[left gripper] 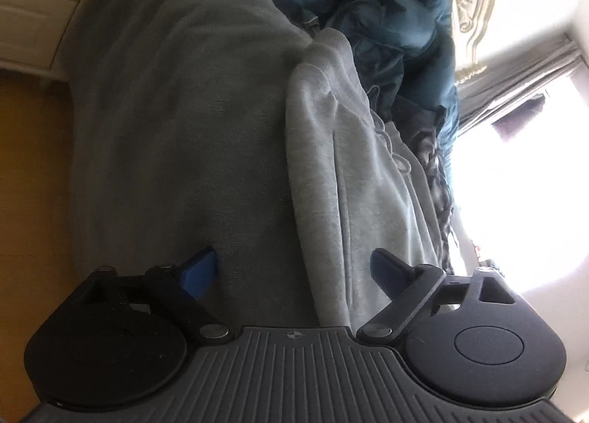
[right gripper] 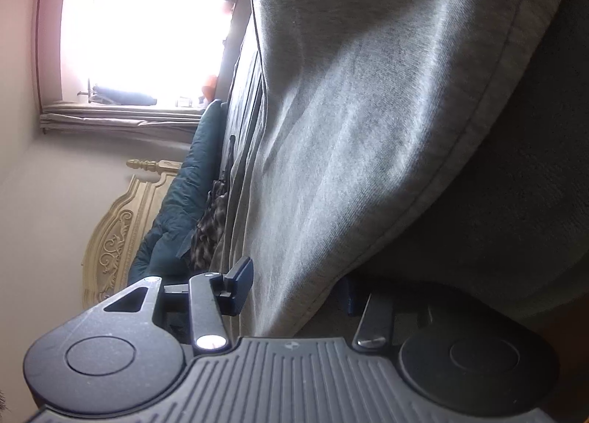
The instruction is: Fold clothes
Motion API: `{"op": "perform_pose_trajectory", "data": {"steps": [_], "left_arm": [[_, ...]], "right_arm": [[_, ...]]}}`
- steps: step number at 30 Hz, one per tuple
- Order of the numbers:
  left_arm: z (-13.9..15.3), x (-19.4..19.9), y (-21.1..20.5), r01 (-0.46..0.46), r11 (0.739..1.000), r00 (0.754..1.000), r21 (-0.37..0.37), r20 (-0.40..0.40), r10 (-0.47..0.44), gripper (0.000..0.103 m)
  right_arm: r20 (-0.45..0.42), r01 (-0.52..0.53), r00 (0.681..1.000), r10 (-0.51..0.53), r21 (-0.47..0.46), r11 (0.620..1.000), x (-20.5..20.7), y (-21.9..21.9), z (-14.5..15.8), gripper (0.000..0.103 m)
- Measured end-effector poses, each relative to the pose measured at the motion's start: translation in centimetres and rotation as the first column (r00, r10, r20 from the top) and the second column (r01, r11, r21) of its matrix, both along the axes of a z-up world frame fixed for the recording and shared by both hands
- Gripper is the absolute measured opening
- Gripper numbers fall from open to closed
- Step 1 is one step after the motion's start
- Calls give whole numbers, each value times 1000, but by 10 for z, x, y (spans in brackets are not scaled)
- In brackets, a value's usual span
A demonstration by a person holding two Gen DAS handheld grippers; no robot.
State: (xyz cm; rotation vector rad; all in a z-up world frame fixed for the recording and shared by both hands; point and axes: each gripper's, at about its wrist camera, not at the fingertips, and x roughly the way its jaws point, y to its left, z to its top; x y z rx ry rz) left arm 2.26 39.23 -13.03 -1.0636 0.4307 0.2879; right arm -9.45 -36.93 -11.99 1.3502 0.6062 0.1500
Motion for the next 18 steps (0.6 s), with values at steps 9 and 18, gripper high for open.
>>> {"op": "perform_pose_trajectory", "data": {"steps": [9, 18], "left_arm": [[24, -23, -16, 47, 997, 992, 58, 111, -53, 79], [14, 20, -21, 56, 985, 998, 165, -14, -54, 78]], "right_arm": [[-8, -8, 1000, 8, -18, 1000, 4, 2, 0, 49], [20, -1, 1000, 1, -2, 1000, -4, -2, -8, 49]]}}
